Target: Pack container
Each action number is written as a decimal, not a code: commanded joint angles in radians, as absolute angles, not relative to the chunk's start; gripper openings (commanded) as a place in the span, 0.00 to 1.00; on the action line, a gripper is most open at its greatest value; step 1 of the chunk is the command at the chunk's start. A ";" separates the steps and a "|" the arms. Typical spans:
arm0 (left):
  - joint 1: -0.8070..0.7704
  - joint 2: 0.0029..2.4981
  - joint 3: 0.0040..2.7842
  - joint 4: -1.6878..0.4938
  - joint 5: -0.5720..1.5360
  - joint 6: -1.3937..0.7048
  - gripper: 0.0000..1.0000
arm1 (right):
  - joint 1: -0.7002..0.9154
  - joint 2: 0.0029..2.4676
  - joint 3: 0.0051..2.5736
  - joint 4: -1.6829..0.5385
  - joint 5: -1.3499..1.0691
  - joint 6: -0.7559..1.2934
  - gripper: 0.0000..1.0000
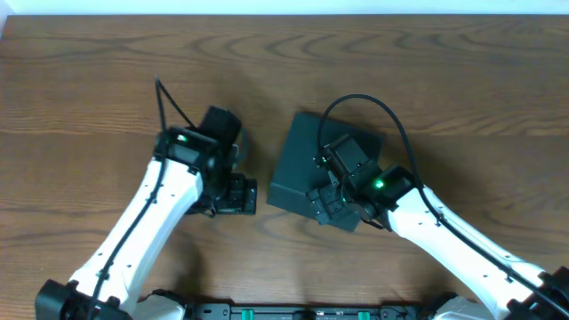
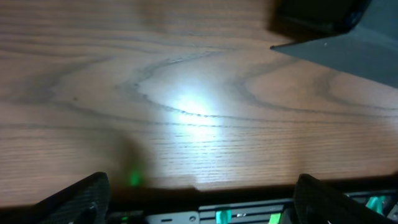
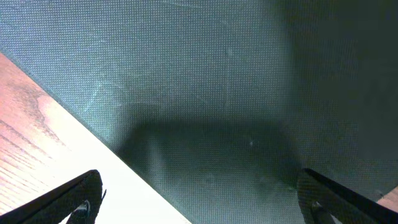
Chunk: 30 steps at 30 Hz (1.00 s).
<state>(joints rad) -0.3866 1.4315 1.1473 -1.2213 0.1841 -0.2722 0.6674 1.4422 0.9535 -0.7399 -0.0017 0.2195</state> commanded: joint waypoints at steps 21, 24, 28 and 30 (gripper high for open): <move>-0.579 1.680 0.959 -0.912 -0.034 -0.408 0.95 | 0.681 1.471 0.945 -0.721 -0.027 0.276 0.99; -0.604 1.680 0.945 -0.896 -0.005 -0.408 0.95 | 0.681 1.471 0.945 -0.720 -0.027 0.277 0.99; -0.645 1.680 0.945 -0.879 0.019 -0.408 0.95 | 0.681 1.471 0.945 -0.717 -0.027 0.286 0.99; -0.656 1.680 0.945 -0.855 0.019 -0.408 0.95 | 0.681 1.471 0.945 -0.717 -0.027 0.297 0.99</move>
